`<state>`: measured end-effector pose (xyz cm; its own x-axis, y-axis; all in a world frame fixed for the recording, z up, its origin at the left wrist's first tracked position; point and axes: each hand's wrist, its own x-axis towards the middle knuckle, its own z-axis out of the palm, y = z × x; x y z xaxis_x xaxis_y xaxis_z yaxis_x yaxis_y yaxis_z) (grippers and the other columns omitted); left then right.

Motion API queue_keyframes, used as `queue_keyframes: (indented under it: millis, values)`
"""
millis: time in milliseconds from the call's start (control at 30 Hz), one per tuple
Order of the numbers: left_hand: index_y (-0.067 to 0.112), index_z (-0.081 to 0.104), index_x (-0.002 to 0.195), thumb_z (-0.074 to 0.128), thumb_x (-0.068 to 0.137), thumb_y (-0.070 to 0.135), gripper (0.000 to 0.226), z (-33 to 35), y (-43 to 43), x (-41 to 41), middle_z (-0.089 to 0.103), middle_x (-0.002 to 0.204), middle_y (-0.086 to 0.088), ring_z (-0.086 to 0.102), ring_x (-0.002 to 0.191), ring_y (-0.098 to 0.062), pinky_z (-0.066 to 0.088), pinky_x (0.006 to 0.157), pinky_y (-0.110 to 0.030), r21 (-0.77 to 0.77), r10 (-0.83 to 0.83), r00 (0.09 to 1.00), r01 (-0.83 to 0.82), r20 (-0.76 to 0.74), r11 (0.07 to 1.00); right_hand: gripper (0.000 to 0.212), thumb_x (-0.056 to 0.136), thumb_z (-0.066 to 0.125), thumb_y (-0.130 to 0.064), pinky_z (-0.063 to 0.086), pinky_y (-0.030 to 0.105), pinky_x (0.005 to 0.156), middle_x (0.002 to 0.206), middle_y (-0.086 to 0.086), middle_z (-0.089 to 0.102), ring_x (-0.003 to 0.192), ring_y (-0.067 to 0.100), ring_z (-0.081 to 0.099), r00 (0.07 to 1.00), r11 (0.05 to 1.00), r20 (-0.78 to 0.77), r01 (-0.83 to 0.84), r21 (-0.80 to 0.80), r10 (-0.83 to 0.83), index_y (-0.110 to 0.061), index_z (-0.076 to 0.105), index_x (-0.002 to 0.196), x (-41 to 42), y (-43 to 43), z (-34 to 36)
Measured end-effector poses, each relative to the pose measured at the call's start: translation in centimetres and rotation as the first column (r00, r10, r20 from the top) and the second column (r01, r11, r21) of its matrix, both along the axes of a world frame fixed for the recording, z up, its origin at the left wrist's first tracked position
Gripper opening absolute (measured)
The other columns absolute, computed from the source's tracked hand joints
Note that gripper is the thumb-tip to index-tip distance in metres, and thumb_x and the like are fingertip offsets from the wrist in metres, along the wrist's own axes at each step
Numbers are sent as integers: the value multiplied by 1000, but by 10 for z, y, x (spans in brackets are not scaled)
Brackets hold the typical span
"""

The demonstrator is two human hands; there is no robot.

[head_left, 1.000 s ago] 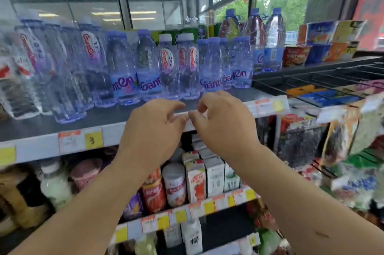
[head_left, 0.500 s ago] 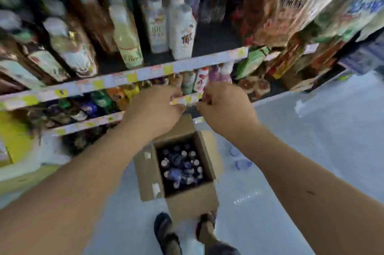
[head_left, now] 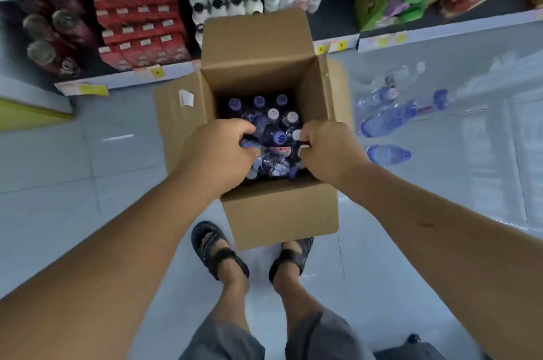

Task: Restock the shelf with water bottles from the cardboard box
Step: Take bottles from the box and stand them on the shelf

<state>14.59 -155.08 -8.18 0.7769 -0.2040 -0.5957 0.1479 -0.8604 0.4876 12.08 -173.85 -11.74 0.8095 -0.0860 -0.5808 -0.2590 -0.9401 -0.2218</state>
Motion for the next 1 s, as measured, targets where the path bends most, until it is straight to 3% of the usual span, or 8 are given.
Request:
queue_keyframes:
  millis: [167,233,333,467,700,833,900,1000]
  values:
    - [28,58,133,63,89,20,45,-70,4,-5,62,130,0,60,112,-21,45,93,-30,13,42,999,-41,-6,999,26,86,60,-26,46,32,76,112,11,64,105,34,61,965,994,-238,-103,25,106,-17,57,111,-10,14,-105]
    - [29,56,135,58,90,14,48,-89,6,-3,61,133,1,59,114,-20,43,93,-27,-6,56,998,-56,-11,998,48,85,62,-35,45,37,92,128,11,59,119,35,55,935,989,-325,-140,38,144,-20,50,129,-11,23,-136]
    - [29,56,135,51,89,6,52,-105,8,-2,60,135,1,56,120,-19,38,92,-22,-11,61,998,-61,5,998,91,76,79,-41,41,43,108,145,11,47,131,35,47,913,994,-406,4,113,43,-20,28,149,-6,32,-159]
    - [29,58,133,49,88,3,52,-110,12,-1,61,132,-1,59,117,-18,44,101,-30,-65,84,996,-85,-13,994,83,73,78,-48,47,44,102,137,10,53,123,33,53,929,992,-358,-50,118,89,-22,38,140,-2,35,-158]
    - [28,59,133,54,84,0,56,-57,17,-2,63,129,-1,61,114,-22,48,99,-38,-77,98,995,-99,-12,992,57,81,69,-52,43,30,73,111,12,64,102,33,61,993,993,-117,-14,120,29,-11,50,117,0,13,-65]
    - [33,56,133,64,83,6,58,18,9,2,64,111,9,60,101,-14,43,79,-20,-124,19,999,-14,35,992,58,76,72,-54,46,29,75,106,8,66,97,30,63,996,982,28,-86,167,83,-17,57,118,12,2,37]
    - [30,56,134,69,81,7,59,67,0,3,59,112,13,55,94,-5,38,70,-3,-209,-37,998,45,43,977,46,76,74,-50,49,31,75,96,4,68,91,27,63,985,974,88,-160,163,147,-18,64,108,21,-1,98]
    - [26,60,128,73,79,8,54,145,-12,8,63,115,9,58,96,-5,39,69,-2,-341,-102,992,120,71,932,45,73,75,-50,52,30,71,82,9,68,81,29,64,956,955,148,-273,119,255,-10,69,92,32,-6,199]
